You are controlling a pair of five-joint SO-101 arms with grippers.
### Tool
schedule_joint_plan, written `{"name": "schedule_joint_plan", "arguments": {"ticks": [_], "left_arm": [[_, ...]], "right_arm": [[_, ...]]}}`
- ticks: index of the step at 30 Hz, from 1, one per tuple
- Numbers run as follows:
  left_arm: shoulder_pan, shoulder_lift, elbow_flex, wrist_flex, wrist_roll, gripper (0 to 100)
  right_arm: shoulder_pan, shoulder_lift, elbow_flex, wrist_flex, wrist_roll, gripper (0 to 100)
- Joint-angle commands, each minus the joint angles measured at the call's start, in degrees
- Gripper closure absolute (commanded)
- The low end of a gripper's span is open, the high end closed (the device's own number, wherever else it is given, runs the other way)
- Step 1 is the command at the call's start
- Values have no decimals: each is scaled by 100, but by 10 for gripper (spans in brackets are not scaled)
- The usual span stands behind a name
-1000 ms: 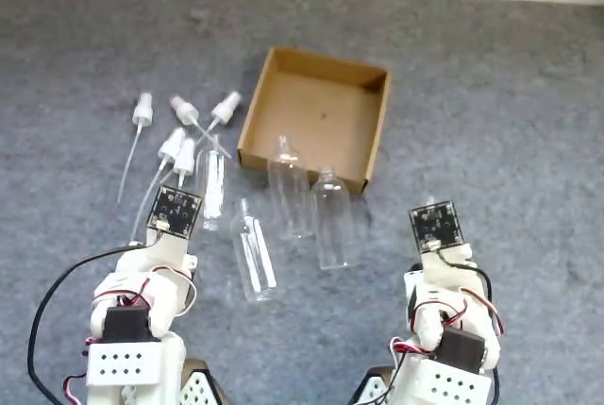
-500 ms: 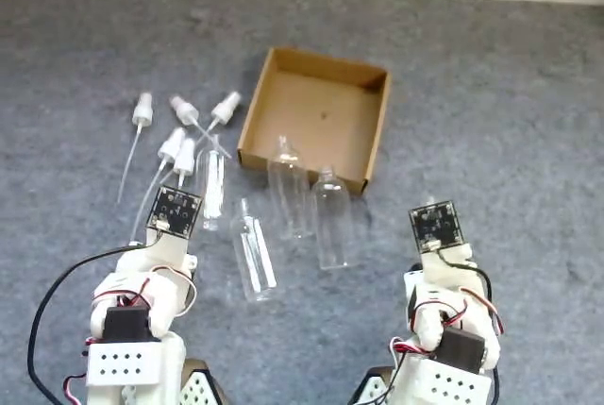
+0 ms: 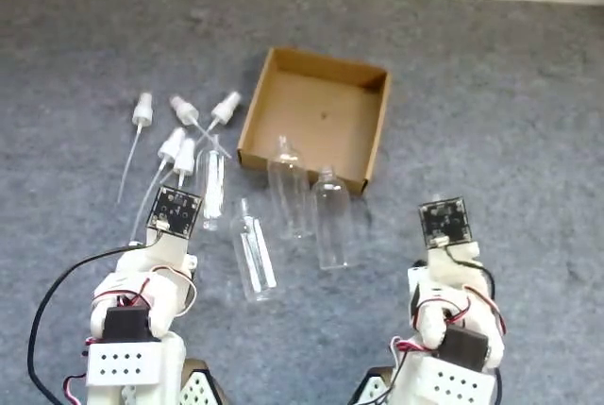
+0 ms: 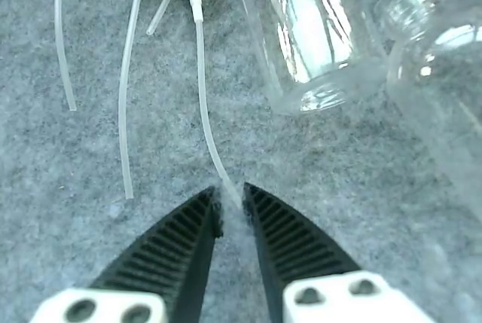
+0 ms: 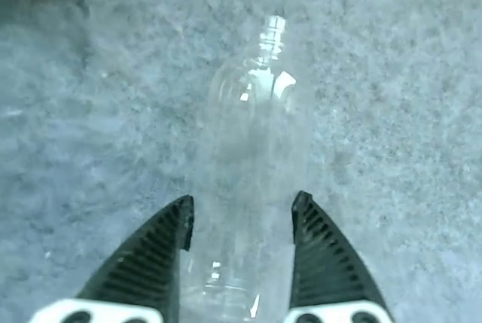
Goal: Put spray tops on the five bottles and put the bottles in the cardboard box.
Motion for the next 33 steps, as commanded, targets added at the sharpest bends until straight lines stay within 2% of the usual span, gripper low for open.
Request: {"name": "schedule_joint_plan", "arguments": {"ticks": [1, 5, 11, 20, 24, 28, 30, 33], "left_arm": [[-57, -48, 154, 26, 35, 995], [-57, -48, 154, 26, 35, 995], [-57, -48, 154, 26, 35, 995], [-57, -48, 154, 26, 35, 995], [-57, -48, 154, 26, 35, 995], [-57, -48, 154, 26, 35, 995], [-57, -48, 154, 26, 35, 995], [-57, -48, 154, 26, 35, 995]], "right_arm": [[40, 4, -1279, 356, -237, 905], [-145, 374, -1912, 409, -246, 822], [-989, 2826, -3442, 760, -686, 818], [-3591, 6273, -5903, 1464, -2040, 816], [-4312, 7284, -6563, 1446, -2119, 741], [-4321, 7943, -7002, 1464, -2136, 709], [-3855, 8022, -7213, 1499, -2136, 709], [-2686, 8022, -7451, 1648, -2110, 709]]}}
